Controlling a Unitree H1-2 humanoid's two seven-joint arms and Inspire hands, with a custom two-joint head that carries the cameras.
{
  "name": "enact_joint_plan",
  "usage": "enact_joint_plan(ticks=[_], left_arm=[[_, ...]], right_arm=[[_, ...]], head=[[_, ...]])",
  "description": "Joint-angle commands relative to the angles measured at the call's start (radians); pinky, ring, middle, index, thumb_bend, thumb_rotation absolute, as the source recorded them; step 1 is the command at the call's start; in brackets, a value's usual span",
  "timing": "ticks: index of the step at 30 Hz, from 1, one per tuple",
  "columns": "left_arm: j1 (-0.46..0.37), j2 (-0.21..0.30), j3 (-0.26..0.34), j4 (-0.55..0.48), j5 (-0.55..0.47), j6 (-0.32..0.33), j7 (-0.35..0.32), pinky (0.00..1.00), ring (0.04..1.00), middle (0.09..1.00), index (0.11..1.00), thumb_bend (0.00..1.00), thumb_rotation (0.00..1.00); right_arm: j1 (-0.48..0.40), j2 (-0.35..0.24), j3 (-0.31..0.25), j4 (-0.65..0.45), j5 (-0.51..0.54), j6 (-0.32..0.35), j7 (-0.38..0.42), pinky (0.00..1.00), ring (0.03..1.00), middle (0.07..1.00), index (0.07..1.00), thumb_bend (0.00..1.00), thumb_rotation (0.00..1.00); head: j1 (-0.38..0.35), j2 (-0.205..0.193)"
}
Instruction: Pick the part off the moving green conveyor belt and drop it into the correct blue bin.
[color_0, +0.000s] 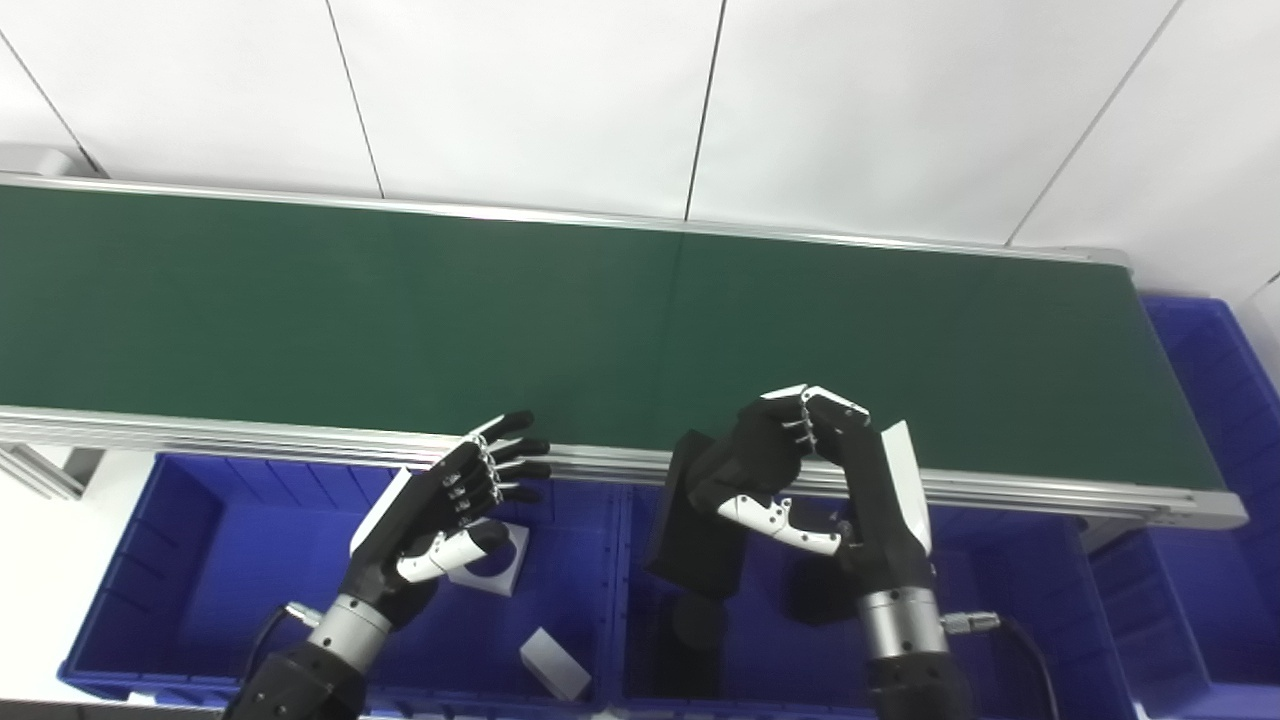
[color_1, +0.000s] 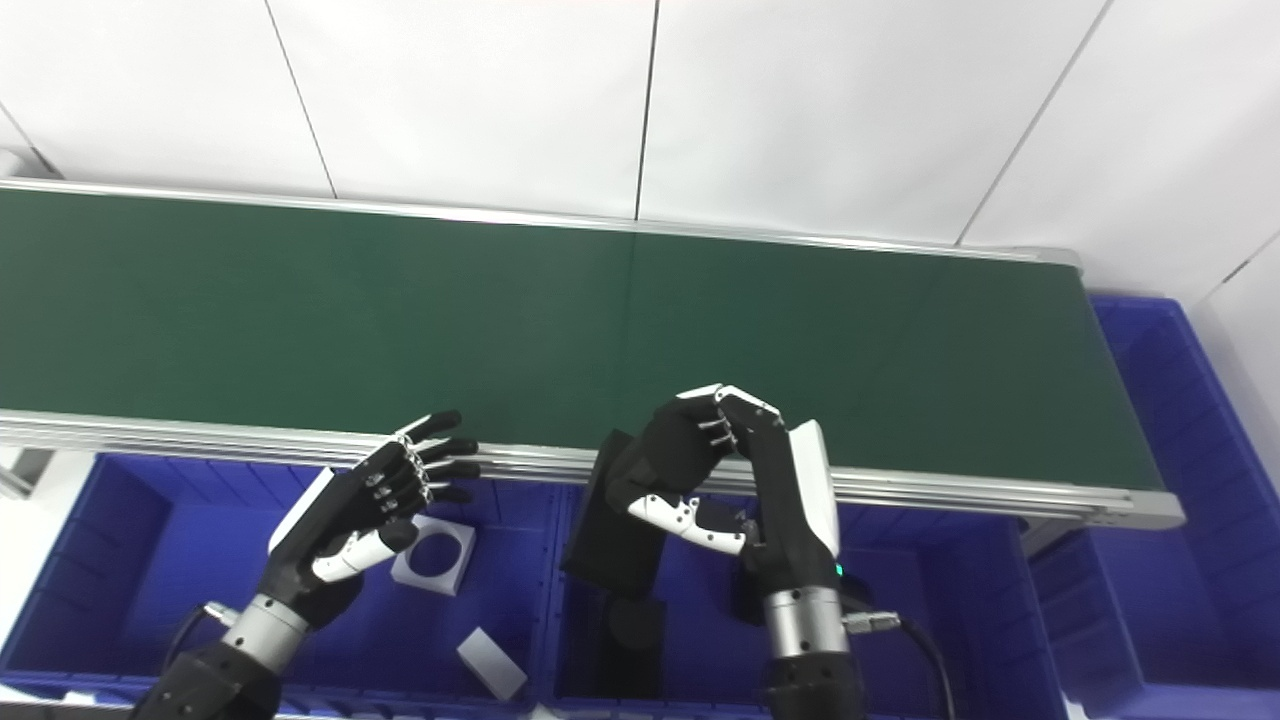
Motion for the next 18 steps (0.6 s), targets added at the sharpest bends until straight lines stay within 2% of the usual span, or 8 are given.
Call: enact_joint_plan(ticks=[1, 12, 18], left_arm=[[-0.012, 0.011, 0.012, -0.038, -0.023, -0.002, -0.012, 0.69, 0.761, 0.812, 0.872, 0.96, 0.51], [-0.015, 0.03, 0.034, -0.067, -0.035, 0.022, -0.021, 0.69, 0.757, 0.804, 0.866, 0.93, 0.51], [-0.017, 0.04, 0.044, -0.07, -0.045, 0.03, -0.031, 0.69, 0.754, 0.804, 0.871, 0.92, 0.51]], right_arm=[[0.012, 0.007, -0.002, -0.027, 0.001, -0.029, -0.02, 0.36, 0.453, 0.523, 0.493, 0.5, 0.0], [0.096, -0.017, -0.047, -0.049, -0.01, -0.039, -0.033, 0.32, 0.443, 0.537, 0.501, 0.5, 0.0], [0.104, -0.026, -0.077, -0.017, -0.031, -0.041, -0.051, 0.32, 0.44, 0.534, 0.503, 0.5, 0.0]], head=[[-0.007, 0.007], [-0.057, 0.039], [-0.065, 0.047]])
